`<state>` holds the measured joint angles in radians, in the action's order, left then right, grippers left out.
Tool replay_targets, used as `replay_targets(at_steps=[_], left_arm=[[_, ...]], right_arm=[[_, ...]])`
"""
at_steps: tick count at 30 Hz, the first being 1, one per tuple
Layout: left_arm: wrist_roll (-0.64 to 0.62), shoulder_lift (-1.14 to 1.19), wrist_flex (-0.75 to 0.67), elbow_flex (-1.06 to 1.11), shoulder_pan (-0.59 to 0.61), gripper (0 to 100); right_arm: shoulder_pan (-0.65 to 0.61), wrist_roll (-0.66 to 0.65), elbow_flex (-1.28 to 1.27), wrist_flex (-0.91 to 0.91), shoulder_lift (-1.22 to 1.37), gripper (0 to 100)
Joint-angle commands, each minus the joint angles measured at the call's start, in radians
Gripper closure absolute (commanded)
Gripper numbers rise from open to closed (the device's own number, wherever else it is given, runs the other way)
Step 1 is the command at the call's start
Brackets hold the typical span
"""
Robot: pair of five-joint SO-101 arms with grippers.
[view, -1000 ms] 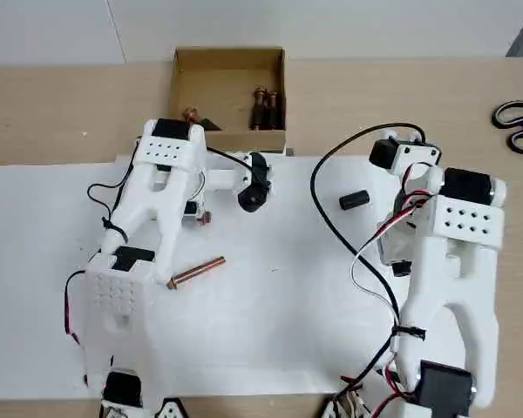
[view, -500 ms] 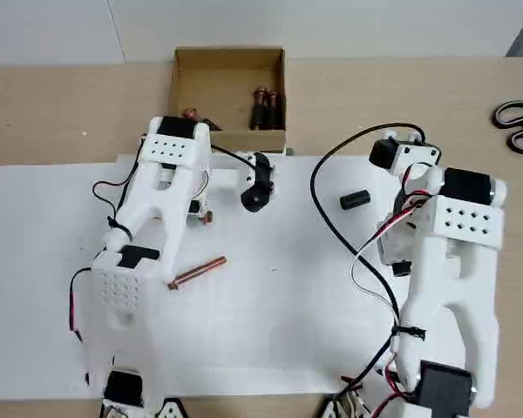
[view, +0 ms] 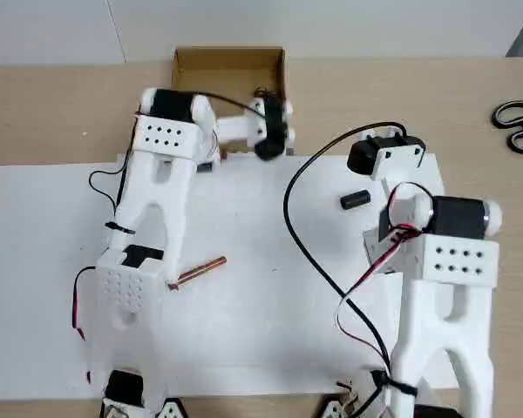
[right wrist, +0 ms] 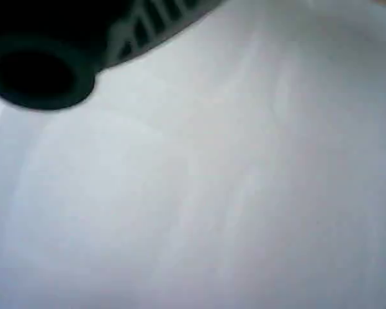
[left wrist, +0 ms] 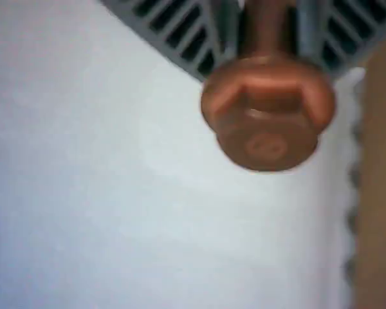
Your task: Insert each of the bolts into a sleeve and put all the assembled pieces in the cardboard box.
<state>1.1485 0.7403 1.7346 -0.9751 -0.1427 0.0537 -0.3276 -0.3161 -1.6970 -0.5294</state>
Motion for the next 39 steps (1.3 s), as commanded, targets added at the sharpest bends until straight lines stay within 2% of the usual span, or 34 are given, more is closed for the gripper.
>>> replay_targets(at_steps=[1, 9, 12, 17, 20, 25, 29, 33, 39], left_arm=[[-0.078, -0.132, 0.017, -0.064, -0.020, 99], [-0.351, -0.325, 0.017, -0.064, -0.017, 99], [-0.494, -0.387, 0.017, -0.064, 0.002, 99], [-0.713, -0.493, 0.018, -0.047, 0.026, 99], [-0.741, -0.572, 0.018, 0.054, 0.046, 99], [-0.738, -0.775, 0.018, 0.269, 0.051, 99], [-0.752, -0.970, 0.011, 0.430, 0.051, 99], [-0.942, -1.123, -0.041, 0.591, 0.052, 99], [-1.211, -1.260, -0.204, 0.799, 0.101, 99]], right_arm=[[-0.015, -0.012, 0.005, -0.012, -0.047, 99.5], [-0.015, -0.005, 0.005, -0.021, -0.054, 99.5], [-0.015, -0.003, 0.003, -0.028, -0.054, 99.5], [-0.015, 0.138, 0.003, -0.028, -0.054, 99.5], [-0.015, 0.187, 0.003, -0.028, -0.054, 99.5], [-0.015, 0.193, 0.011, -0.027, -0.067, 99.5], [-0.015, 0.196, 0.008, -0.012, -0.188, 99.5], [-0.015, 0.261, -0.026, 0.081, -0.341, 99.6], [-0.074, 0.273, -0.181, 0.185, -0.515, 99.6]])
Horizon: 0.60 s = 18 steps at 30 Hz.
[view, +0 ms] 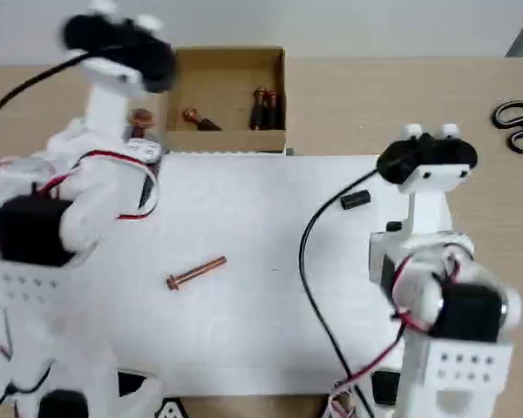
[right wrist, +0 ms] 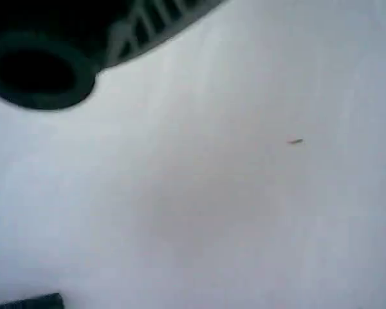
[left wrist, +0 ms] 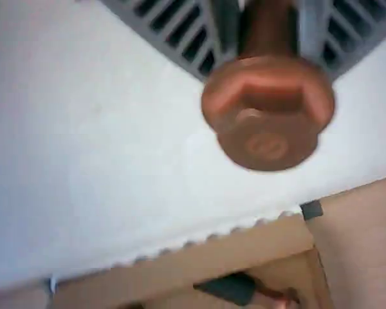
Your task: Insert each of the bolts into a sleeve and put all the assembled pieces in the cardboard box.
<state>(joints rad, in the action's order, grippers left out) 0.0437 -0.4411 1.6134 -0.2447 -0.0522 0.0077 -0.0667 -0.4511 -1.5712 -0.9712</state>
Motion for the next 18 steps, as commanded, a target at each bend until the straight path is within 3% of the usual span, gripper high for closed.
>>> replay_targets(at_steps=[1, 8, 18], left_arm=[[-0.141, -0.098, -0.098, 0.099, 0.017, 99], [-0.290, -0.244, -0.292, 0.371, 0.020, 99], [-0.385, -0.640, -0.741, 0.963, 0.014, 99]], right_arm=[[-0.044, 0.014, -0.077, 0.079, -0.096, 99.7], [-0.154, 0.058, -0.318, 0.314, -0.242, 99.7], [-0.311, 0.060, -0.612, 0.618, -0.383, 99.7]])
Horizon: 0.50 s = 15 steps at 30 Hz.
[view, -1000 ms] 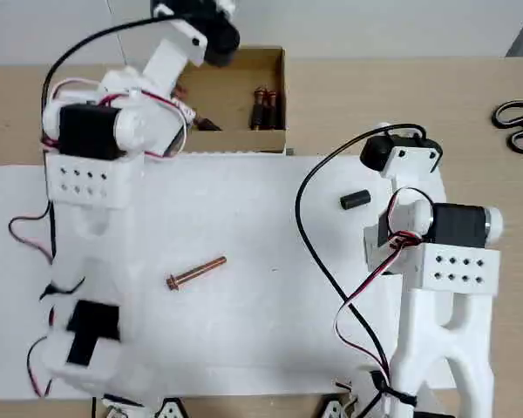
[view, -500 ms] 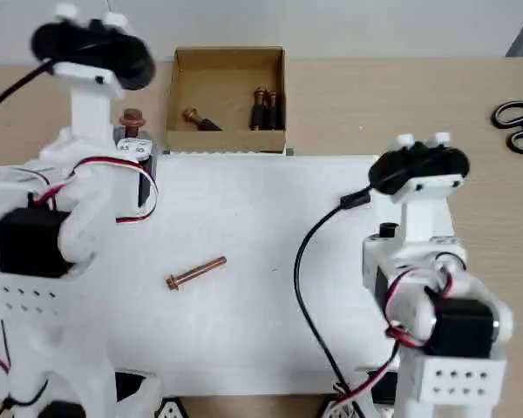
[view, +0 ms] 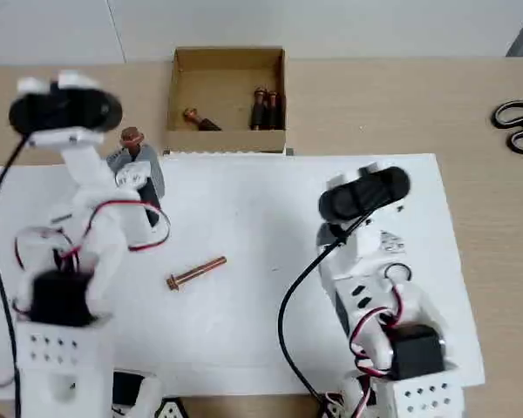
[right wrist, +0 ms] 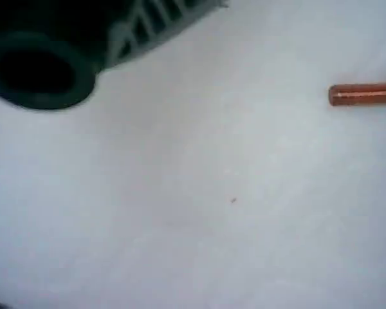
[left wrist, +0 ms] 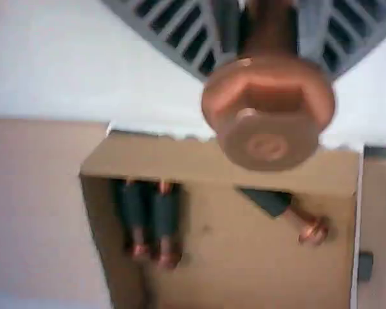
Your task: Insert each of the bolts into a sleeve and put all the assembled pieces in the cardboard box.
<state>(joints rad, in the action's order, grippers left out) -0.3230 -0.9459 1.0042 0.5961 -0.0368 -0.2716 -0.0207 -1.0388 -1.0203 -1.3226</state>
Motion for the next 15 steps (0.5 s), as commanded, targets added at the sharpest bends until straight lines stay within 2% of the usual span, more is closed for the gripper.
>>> replay_targets(at_steps=[1, 8, 15], left_arm=[[-0.018, -0.180, -0.160, 0.176, -0.003, 99], [-0.034, -0.434, -0.258, 0.441, -0.005, 99], [-0.176, -0.608, -0.287, 0.544, -0.005, 99]], right_arm=[[-0.042, 0.014, -0.046, 0.082, -0.042, 99.7], [-0.143, 0.009, -0.216, 0.219, -0.105, 99.7], [-0.265, 0.006, -0.374, 0.364, -0.222, 99.7]])
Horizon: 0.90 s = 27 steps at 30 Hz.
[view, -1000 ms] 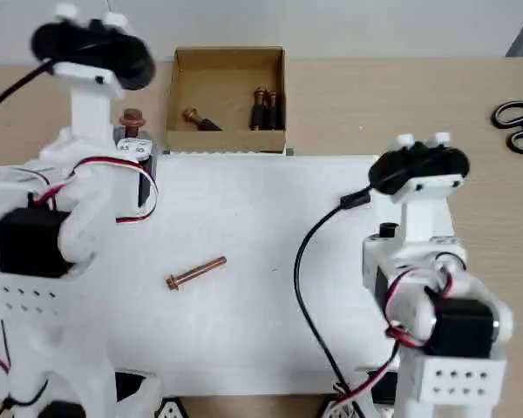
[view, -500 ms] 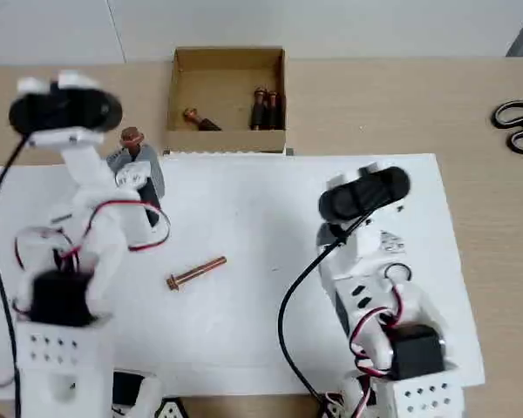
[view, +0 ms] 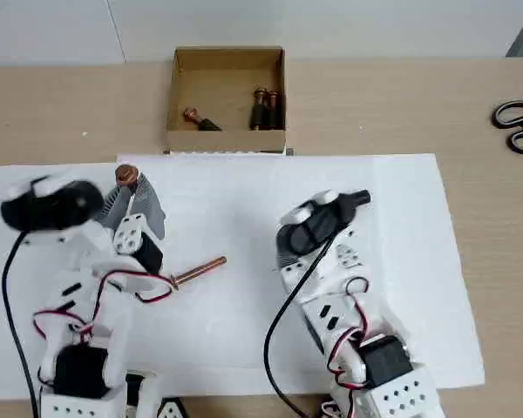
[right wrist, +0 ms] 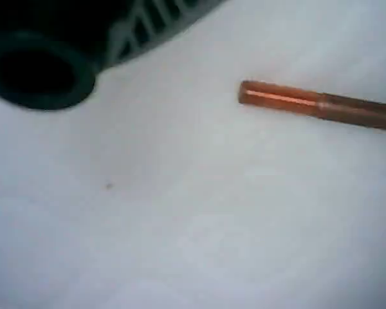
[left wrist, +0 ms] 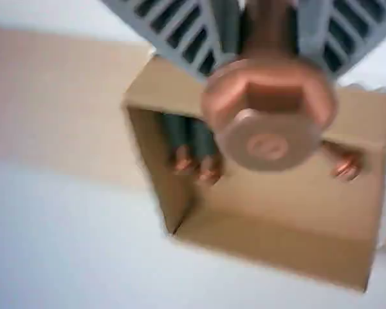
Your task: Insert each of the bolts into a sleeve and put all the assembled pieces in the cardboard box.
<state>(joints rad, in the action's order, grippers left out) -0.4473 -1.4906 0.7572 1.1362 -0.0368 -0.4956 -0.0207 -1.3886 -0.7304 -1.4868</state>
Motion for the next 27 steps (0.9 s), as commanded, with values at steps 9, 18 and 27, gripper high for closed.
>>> replay_targets(at_steps=[9, 18, 27], left_arm=[[-0.276, -0.153, -0.031, 0.033, -0.005, 99], [-0.258, -0.155, -0.031, 0.097, -0.227, 99], [-0.187, -0.153, -0.025, 0.116, -0.321, 99]], right_arm=[[-0.170, -0.060, -0.295, 0.203, -0.337, 99.7], [-0.239, -0.066, -0.295, 0.229, -0.326, 99.7], [-0.249, -0.071, -0.288, 0.229, -0.328, 99.7]])
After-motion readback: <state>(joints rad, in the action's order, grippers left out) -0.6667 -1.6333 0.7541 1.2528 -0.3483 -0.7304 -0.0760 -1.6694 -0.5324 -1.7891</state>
